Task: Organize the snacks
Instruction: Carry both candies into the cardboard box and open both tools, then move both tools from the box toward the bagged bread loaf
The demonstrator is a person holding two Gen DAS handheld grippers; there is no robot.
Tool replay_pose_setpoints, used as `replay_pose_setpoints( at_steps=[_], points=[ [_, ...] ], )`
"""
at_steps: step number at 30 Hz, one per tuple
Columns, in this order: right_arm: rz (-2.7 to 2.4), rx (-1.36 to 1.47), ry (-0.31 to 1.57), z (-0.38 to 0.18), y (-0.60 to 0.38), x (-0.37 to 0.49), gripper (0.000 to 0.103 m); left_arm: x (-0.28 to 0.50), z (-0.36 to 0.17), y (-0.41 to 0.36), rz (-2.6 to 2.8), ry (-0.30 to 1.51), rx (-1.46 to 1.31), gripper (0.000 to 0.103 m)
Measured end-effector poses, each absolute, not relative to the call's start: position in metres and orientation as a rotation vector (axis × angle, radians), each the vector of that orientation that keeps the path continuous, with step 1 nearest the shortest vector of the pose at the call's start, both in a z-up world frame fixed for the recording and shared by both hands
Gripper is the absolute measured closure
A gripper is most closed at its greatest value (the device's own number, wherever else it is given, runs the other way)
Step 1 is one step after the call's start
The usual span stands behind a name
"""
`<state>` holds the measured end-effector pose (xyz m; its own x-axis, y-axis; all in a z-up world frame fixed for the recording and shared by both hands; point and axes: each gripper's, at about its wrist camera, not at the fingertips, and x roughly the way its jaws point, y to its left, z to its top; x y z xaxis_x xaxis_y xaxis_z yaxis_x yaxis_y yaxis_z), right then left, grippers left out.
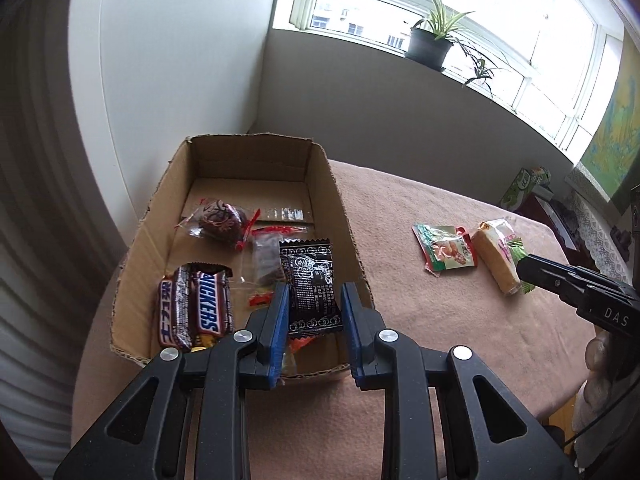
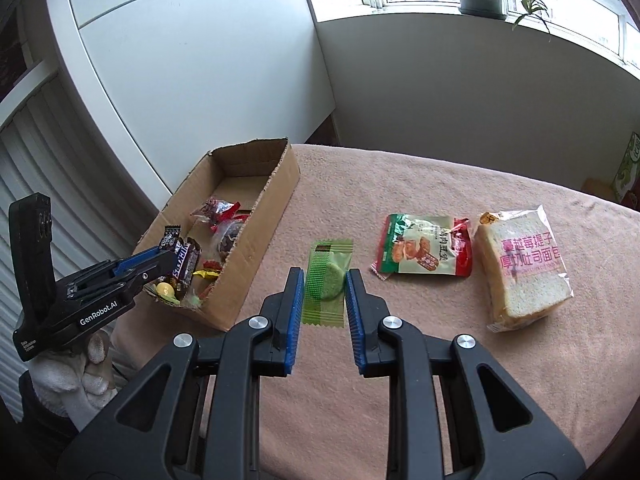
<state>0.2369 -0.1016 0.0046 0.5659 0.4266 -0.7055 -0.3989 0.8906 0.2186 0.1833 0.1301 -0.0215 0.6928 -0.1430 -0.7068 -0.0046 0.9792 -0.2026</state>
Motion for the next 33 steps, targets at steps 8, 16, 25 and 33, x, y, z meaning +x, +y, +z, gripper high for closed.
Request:
replay_pose_setpoints(
  at_steps=[8,16,25,33],
  points=[
    [0.559,-0.044,0.824,0.016,-0.030,0.270,0.081,0.191,-0.028,0.168,-0.003,0.807,-0.209,0.079],
    [0.595,-0.094,0.842,0.012,0.032,0.316,0.081,0.197,-0.033,0.179,0.007,0.817,-0.197,0.079],
    [0.609,-0.102,0.876,-0.001,0.058,0.335,0.080,0.196,-0.037,0.181,-0.004,0.826,-0.180,0.079],
    [0.571,-0.086,0.815,0.015,0.047,0.331,0.025,0.194,-0.035,0.184,0.013,0.819,-0.179,0.070]
  ],
)
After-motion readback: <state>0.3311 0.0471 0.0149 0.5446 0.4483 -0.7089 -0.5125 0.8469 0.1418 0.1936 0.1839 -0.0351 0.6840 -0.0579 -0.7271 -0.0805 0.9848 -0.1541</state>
